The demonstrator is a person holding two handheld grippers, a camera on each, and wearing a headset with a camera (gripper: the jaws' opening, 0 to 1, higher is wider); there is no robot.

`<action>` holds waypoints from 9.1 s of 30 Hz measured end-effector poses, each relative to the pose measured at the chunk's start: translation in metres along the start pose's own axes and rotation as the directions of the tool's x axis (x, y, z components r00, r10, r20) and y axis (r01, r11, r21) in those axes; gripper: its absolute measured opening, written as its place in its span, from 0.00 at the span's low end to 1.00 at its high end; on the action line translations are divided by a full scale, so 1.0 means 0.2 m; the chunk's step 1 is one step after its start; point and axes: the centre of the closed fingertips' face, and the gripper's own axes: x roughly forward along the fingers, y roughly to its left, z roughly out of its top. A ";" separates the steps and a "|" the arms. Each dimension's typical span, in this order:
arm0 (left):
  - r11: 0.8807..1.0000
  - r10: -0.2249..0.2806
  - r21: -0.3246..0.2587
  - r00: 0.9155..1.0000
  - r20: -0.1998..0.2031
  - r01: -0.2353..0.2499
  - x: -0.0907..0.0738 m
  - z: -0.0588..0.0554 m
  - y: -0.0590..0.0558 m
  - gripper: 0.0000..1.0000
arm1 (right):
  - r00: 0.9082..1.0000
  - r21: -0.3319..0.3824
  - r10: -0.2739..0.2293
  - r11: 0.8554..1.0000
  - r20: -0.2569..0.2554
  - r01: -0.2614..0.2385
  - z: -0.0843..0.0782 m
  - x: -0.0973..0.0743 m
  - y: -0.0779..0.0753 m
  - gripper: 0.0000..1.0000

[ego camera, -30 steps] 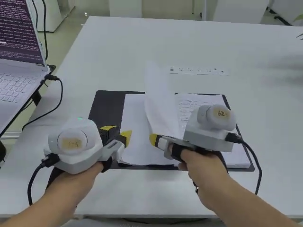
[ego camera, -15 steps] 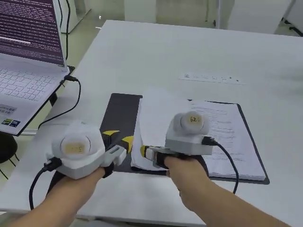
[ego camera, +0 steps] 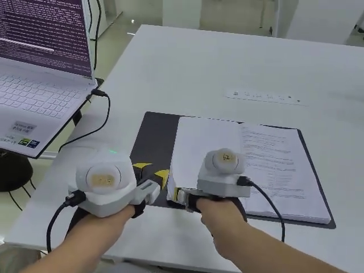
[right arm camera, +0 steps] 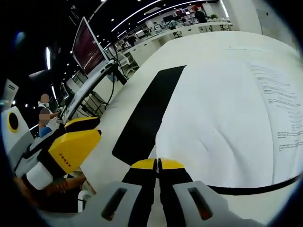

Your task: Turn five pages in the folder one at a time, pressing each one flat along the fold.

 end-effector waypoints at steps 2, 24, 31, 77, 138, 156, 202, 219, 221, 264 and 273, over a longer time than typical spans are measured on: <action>1.000 -0.005 0.003 1.000 -0.009 0.005 0.01 -0.01 -0.01 0.19 | 1.000 0.008 0.029 1.000 -0.007 -0.029 -0.02 0.01 0.02 0.01; 0.995 0.016 0.098 0.969 -0.247 0.009 0.37 -0.31 -0.15 0.20 | 0.983 0.169 -0.039 0.986 0.181 0.008 0.09 -0.39 -0.34 0.00; 0.985 0.093 0.165 0.968 -0.235 -0.054 0.37 -0.41 -0.14 0.20 | 0.966 0.240 -0.095 0.970 0.239 0.036 0.15 -0.48 -0.54 0.00; 0.988 0.105 0.128 0.983 -0.149 -0.086 0.39 -0.40 -0.11 0.19 | 0.939 0.075 -0.068 0.996 0.338 0.045 0.79 0.02 -0.95 0.00; 0.989 0.106 0.114 0.985 -0.137 -0.090 0.39 -0.41 -0.12 0.19 | 0.917 0.140 0.036 0.985 0.398 -0.100 0.65 -0.08 -0.88 0.00; 0.989 0.106 0.115 0.985 -0.135 -0.091 0.39 -0.40 -0.12 0.19 | 0.932 0.221 0.060 0.964 0.358 -0.147 0.42 -0.23 -0.73 0.00; 0.987 0.114 0.129 0.981 -0.156 -0.095 0.37 -0.39 -0.13 0.19 | 0.988 0.468 0.082 0.874 0.131 -0.134 -0.17 -0.51 -0.58 0.00; 0.995 0.050 0.095 0.936 -0.347 -0.018 0.34 -0.41 -0.20 0.34 | 0.975 0.441 0.011 0.891 0.222 -0.110 -0.04 -0.78 -0.50 0.00; 0.996 0.050 0.090 0.946 -0.322 -0.022 0.32 -0.35 -0.22 0.34 | 0.972 0.441 0.001 0.891 0.236 -0.108 -0.01 -0.81 -0.50 0.00; 0.996 0.086 -0.003 0.996 0.004 -0.086 -0.28 0.32 -0.17 0.96 | 0.793 0.129 -0.459 0.885 0.402 0.447 0.23 -1.68 -0.85 0.85; 0.993 0.111 0.041 0.994 0.002 -0.111 -0.29 0.32 -0.11 0.99 | 0.807 0.084 -0.431 0.896 0.404 0.436 0.25 -1.65 -0.85 1.00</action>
